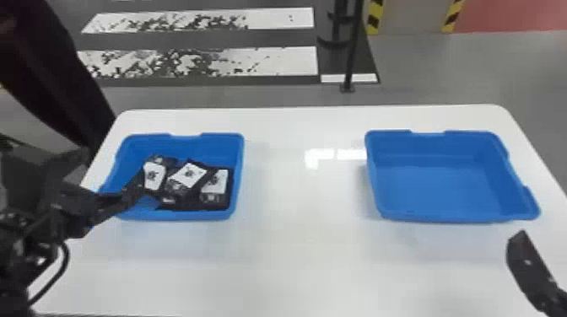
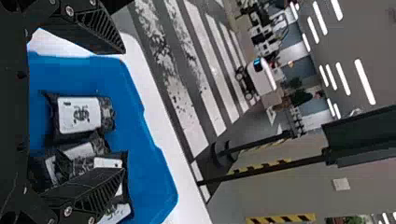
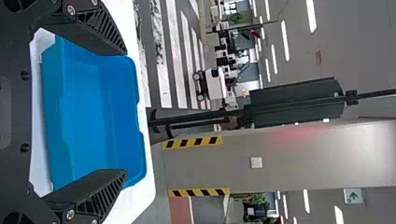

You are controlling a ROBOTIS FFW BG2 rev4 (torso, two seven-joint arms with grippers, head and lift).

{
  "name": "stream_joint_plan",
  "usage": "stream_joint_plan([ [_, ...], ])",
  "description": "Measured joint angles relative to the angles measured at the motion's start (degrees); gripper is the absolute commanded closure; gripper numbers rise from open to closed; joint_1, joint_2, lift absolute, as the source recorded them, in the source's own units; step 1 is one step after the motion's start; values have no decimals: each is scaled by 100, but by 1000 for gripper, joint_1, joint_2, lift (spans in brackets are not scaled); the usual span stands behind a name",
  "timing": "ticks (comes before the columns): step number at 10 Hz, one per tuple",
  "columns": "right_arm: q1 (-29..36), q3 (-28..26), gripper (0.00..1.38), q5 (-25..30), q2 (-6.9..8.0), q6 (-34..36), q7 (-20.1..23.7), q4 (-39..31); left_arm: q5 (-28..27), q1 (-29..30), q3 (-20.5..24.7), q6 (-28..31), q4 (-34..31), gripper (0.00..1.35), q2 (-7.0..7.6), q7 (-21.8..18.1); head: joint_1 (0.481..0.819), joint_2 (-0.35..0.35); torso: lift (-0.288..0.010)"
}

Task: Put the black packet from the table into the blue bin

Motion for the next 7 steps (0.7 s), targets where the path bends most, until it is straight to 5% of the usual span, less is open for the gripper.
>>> stream_joint_plan([
  [2,59,0,114,19,0,0,0,-48,1039,988,545,-1038,-447,134,-100,618,695,171,-110],
  [5,182,-11,114,40,0,-2,-2,-143,2665,2275,203,-2580,-571,134,-106,1620,695,143,-110],
  [7,255,-12,114,47,0,-100,-2,-167,3059,2774,10,-3190,-570,136,-106,1689,695,111,-110],
])
